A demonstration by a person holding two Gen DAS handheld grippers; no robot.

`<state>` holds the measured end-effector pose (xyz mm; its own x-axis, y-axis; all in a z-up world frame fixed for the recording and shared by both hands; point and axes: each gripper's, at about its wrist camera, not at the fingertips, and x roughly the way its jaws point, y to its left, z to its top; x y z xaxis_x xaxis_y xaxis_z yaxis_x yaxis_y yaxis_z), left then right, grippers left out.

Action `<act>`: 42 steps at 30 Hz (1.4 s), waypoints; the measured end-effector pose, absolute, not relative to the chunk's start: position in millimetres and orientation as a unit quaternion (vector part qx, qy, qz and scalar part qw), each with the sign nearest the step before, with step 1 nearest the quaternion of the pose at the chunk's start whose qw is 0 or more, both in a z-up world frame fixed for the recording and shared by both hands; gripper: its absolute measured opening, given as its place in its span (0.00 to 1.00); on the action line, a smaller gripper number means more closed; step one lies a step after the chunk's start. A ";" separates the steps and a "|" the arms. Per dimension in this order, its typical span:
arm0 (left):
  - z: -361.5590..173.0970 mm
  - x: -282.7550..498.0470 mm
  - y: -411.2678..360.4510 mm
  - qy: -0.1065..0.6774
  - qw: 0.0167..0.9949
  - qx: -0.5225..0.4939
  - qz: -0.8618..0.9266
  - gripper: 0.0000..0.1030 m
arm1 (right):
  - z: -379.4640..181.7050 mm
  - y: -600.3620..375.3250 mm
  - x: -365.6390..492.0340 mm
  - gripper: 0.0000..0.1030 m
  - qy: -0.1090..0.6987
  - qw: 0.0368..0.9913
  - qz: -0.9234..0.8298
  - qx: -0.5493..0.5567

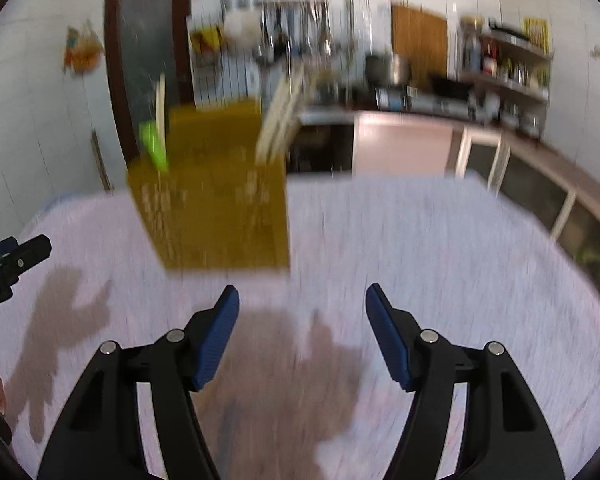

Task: Organize utensils
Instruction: 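Open both tools to release the spoon and chopstick into the holder, then grasp a chopstick with the left tool while the right tool grasps the blue-handled utensil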

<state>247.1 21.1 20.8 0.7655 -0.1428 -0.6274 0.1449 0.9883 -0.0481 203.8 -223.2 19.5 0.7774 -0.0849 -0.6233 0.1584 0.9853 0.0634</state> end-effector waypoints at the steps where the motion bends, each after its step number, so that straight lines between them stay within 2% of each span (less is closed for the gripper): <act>1: 11.3 245.3 20.5 0.349 0.934 0.005 -0.077 0.95 | 11.8 -220.9 200.2 0.63 0.338 0.937 -0.065 0.057; 8: -36.5 232.6 11.5 0.393 0.915 0.055 -0.076 0.95 | -32.2 -193.2 184.5 0.60 0.406 0.911 -0.058 0.046; 10: -43.4 229.9 14.1 0.400 0.912 0.052 -0.073 0.95 | -38.2 -185.6 184.4 0.46 0.420 0.905 -0.055 0.035; 12: -44.0 228.7 15.0 0.402 0.912 0.042 -0.073 0.95 | -40.9 -180.1 182.6 0.43 0.423 0.904 -0.054 0.030; 16: -38.7 223.1 12.0 0.397 0.914 0.034 -0.078 0.95 | -38.6 -177.9 185.4 0.19 0.422 0.905 -0.039 0.040; 19: -34.3 219.1 3.1 0.392 0.915 0.034 -0.082 0.95 | -39.2 -176.8 184.0 0.10 0.420 0.906 -0.031 0.045; 36: -43.2 212.2 -104.4 0.423 0.891 0.052 -0.154 0.94 | -43.5 -280.7 182.6 0.09 0.423 0.901 -0.043 0.084; 42: -59.0 220.3 -128.1 0.444 0.878 0.078 -0.158 0.68 | -46.8 -280.6 180.0 0.09 0.414 0.906 -0.039 0.080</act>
<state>220.3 -128.1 -59.0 0.5557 -0.2077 -0.8050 0.3463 0.9381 -0.0030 180.0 -280.6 -46.8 0.6534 -0.0042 -0.7570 0.1365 0.9842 0.1123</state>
